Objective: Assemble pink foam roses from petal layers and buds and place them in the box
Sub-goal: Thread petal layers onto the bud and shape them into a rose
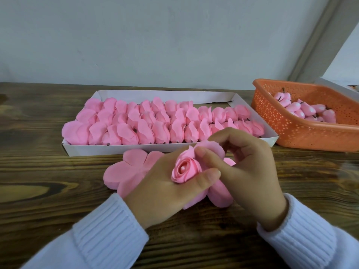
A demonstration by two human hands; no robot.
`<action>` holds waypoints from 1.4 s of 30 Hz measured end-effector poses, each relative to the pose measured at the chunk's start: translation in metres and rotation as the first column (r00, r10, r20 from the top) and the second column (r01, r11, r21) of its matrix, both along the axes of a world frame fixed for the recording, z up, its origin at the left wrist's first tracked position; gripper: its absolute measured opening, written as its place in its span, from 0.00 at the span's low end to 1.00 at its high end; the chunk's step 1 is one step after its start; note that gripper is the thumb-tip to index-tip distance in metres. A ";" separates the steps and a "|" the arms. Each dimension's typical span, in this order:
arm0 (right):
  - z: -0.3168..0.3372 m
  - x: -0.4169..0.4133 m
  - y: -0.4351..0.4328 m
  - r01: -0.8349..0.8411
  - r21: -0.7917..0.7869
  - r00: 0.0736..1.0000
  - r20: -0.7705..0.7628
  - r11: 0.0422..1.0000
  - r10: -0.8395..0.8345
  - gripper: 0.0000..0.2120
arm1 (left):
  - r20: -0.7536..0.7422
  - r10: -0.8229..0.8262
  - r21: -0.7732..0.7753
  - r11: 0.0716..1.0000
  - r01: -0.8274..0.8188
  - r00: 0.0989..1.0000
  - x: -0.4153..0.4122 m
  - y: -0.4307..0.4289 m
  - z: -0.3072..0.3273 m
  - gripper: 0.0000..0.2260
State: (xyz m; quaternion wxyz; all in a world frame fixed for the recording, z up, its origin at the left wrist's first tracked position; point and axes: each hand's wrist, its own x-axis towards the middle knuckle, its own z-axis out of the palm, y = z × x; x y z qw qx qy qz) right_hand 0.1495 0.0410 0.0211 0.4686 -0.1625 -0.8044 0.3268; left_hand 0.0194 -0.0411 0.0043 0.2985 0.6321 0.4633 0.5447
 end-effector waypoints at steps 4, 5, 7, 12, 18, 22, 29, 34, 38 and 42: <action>-0.001 0.000 0.001 0.017 0.003 1.000 -0.007 1.000 -0.017 0.04 | -0.003 -0.022 0.025 0.999 0.022 1.000 0.000 0.000 0.000 0.05; -0.001 0.000 0.001 0.016 0.000 1.000 -0.011 1.000 -0.016 0.04 | -0.002 -0.025 0.027 0.999 0.025 1.000 0.000 0.000 0.001 0.05; -0.001 0.001 0.001 0.001 0.023 1.000 -0.005 1.000 -0.001 0.04 | 0.004 -0.031 0.027 0.999 0.031 1.000 -0.001 0.000 0.000 0.05; -0.001 0.000 0.002 -0.056 0.131 0.998 0.021 0.990 0.054 0.04 | 0.011 0.006 -0.001 1.000 -0.006 1.000 -0.001 0.002 0.000 0.08; -0.001 -0.001 0.003 -0.125 0.128 0.992 0.019 0.984 0.124 0.04 | 0.044 0.000 0.029 1.000 -0.001 0.999 0.000 0.002 0.000 0.07; 0.000 -0.002 0.003 -0.163 0.120 0.986 0.062 0.979 0.157 0.05 | 0.052 -0.003 0.016 1.000 0.002 0.999 -0.002 0.004 0.000 0.08; 0.001 -0.001 0.003 -0.115 0.101 0.993 0.052 0.988 0.110 0.07 | 0.066 0.018 -0.007 1.000 -0.017 0.998 -0.002 0.003 -0.004 0.08; 0.000 0.000 0.002 -0.041 0.007 0.999 -0.034 0.999 0.041 0.10 | 0.010 0.019 0.011 1.000 -0.019 1.000 0.000 0.002 0.000 0.10; -0.001 -0.001 0.002 -0.094 -0.041 0.994 -0.051 0.995 0.092 0.06 | 0.002 0.012 0.039 0.999 -0.012 1.000 0.002 0.002 0.001 0.07; 0.000 -0.001 0.001 -0.091 -0.065 0.994 -0.072 0.994 0.087 0.06 | -0.007 0.021 0.049 0.999 -0.021 1.000 0.002 0.000 0.001 0.07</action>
